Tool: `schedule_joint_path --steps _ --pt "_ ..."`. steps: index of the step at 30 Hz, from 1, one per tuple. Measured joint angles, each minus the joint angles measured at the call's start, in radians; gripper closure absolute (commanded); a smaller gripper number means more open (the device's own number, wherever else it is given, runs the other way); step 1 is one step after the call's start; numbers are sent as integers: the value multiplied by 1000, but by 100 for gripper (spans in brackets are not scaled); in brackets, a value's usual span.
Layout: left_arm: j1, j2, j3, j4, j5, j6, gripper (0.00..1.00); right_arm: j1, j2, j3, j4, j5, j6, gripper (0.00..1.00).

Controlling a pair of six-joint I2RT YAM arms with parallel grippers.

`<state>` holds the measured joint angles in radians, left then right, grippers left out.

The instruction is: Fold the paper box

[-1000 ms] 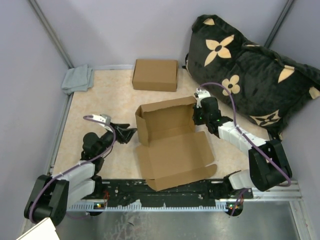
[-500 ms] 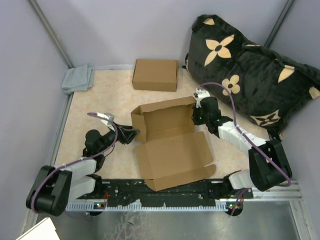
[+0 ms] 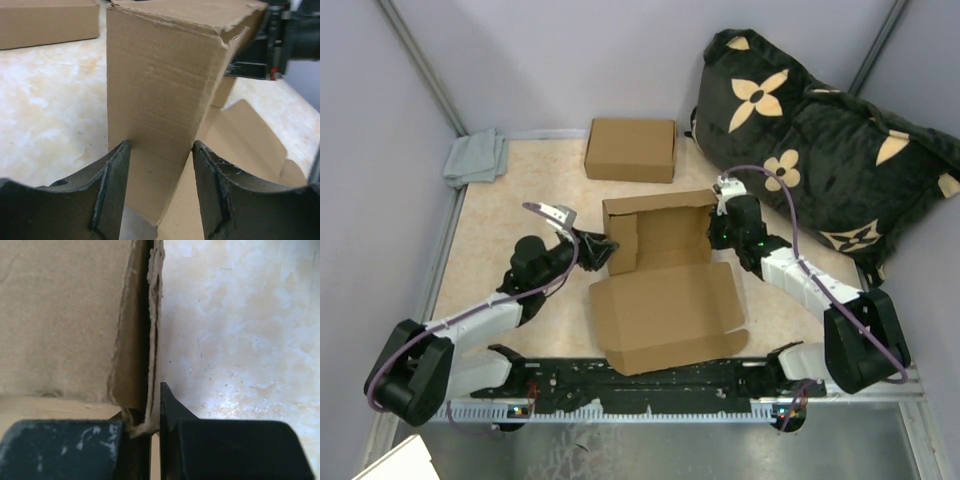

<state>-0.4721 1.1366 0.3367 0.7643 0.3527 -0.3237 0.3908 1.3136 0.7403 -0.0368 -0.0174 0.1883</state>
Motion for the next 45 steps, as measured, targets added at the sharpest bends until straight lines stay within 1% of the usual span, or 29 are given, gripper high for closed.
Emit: schedule_joint_path --steps 3,10,12,13,14,18,19,23,29,30,31,33,34,35,36,38,39,41,45 --pt "-39 45 66 -93 -99 32 48 4 -27 -8 -5 30 5 98" --pt "-93 91 150 -287 -317 37 47 43 -56 -45 -25 58 12 98" --pt "-110 102 171 -334 -386 34 50 56 -71 -54 -29 58 19 99" --pt "-118 110 184 -356 -418 32 54 64 -80 -56 -35 61 23 99" --pt "-125 118 195 -372 -443 30 62 73 -88 -59 -38 65 25 99" --pt "-161 179 275 -472 -596 26 97 107 -105 -60 -56 111 42 100" --pt "-173 201 306 -512 -643 26 100 112 -105 -60 -63 121 48 100" --pt "-243 317 473 -719 -837 -6 100 131 -105 -59 -109 158 100 100" --pt "-343 428 657 -987 -1083 -102 100 141 -94 -31 -196 198 213 100" --pt "-354 445 680 -1021 -1113 -121 99 142 -86 -22 -206 203 228 100" --pt "-365 461 700 -1058 -1143 -142 96 144 -75 -10 -222 205 244 98" --pt "-378 476 720 -1107 -1172 -171 85 145 -52 10 -246 206 269 92" --pt "-380 477 721 -1125 -1175 -180 80 145 -39 19 -254 203 281 77" --pt "-379 476 721 -1137 -1174 -186 73 146 -27 28 -259 200 292 57" --pt "-376 473 721 -1152 -1166 -192 65 146 -18 38 -260 190 305 45" --pt "-363 461 714 -1166 -1137 -190 61 148 -10 63 -264 166 321 32" --pt "-352 449 707 -1171 -1113 -192 59 149 -9 74 -264 160 329 28" --pt "-325 424 696 -1182 -1071 -187 57 150 -9 106 -271 151 325 24" --pt "-241 372 697 -1210 -971 -170 56 144 -9 202 -295 154 295 22"
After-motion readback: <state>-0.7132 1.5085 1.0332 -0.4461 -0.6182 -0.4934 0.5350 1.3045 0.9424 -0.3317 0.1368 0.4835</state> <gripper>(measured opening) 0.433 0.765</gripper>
